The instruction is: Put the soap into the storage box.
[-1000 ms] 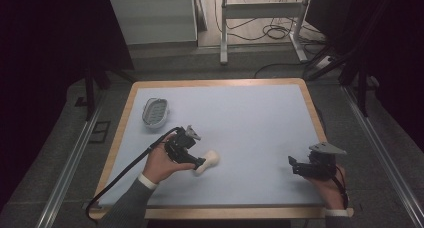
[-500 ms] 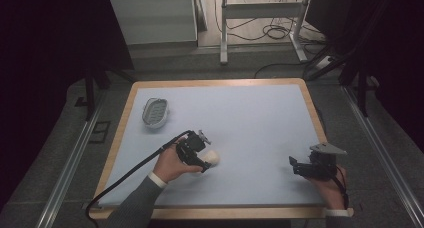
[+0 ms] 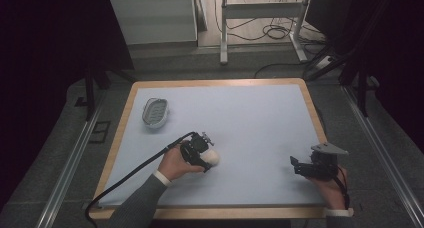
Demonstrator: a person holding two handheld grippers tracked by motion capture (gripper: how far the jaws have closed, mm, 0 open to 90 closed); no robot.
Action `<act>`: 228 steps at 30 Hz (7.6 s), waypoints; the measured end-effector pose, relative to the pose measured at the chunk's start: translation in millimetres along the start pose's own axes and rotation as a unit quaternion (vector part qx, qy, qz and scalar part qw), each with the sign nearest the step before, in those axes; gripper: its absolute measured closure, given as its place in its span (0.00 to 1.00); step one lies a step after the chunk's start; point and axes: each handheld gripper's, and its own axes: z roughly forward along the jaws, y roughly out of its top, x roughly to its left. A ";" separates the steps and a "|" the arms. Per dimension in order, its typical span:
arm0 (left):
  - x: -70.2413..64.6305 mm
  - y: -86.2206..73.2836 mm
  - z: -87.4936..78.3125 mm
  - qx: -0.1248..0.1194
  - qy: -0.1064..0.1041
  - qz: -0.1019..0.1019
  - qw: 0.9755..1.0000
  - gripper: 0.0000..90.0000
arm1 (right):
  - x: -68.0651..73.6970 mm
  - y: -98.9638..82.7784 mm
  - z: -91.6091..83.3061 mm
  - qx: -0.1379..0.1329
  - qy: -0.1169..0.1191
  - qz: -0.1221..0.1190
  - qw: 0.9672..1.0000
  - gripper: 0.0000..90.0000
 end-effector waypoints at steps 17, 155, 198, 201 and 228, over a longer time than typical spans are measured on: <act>-4.2 -1.0 5.3 0.006 -0.003 0.015 1.000 0.54 | -2.0 -0.8 -0.1 0.002 -0.005 0.001 1.000 0.08; 146.2 -22.8 -77.8 -0.070 0.080 -0.159 0.981 0.55 | -6.3 -3.7 -1.5 0.005 -0.014 0.004 1.000 0.08; 210.6 -40.8 -62.6 -0.069 0.088 -0.264 0.958 0.55 | -9.5 -5.5 -2.5 0.005 -0.017 0.004 1.000 0.08; 212.3 -41.0 -60.7 -0.066 0.089 -0.266 0.958 0.55 | -9.2 -5.5 -2.3 0.006 -0.016 0.004 1.000 0.08; 190.5 -40.6 -83.3 -0.121 0.096 -0.247 0.957 0.38 | -8.4 -5.4 -2.5 0.005 -0.018 0.001 1.000 0.08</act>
